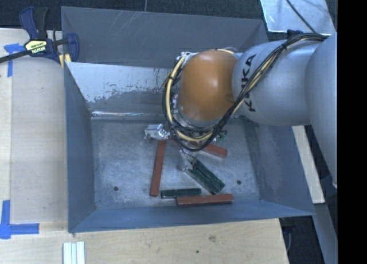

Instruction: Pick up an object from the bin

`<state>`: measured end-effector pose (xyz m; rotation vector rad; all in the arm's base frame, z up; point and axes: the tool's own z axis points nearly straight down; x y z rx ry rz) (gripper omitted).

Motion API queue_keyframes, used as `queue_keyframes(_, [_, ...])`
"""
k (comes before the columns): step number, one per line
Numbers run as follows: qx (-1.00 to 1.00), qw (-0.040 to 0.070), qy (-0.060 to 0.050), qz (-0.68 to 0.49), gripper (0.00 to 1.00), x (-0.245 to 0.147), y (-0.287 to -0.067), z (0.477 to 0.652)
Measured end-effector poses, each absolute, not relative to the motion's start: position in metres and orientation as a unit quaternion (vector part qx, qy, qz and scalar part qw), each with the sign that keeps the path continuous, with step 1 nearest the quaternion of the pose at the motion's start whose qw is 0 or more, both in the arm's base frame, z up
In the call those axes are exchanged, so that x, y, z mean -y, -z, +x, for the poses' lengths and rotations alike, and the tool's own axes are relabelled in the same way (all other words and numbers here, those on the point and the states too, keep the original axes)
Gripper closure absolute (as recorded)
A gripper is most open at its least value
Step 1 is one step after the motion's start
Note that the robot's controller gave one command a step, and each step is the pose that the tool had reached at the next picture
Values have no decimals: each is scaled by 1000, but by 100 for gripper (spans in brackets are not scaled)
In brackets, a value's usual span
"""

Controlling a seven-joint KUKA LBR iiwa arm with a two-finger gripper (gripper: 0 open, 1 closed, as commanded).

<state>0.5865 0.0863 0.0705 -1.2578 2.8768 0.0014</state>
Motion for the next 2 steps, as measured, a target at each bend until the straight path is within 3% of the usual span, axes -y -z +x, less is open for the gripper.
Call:
queue_keyframes(1, [-916,1,-1,-400,100,-87,-71,587])
queue_keyframes(2, [-854,3,0,-520,100,-78,-156,604])
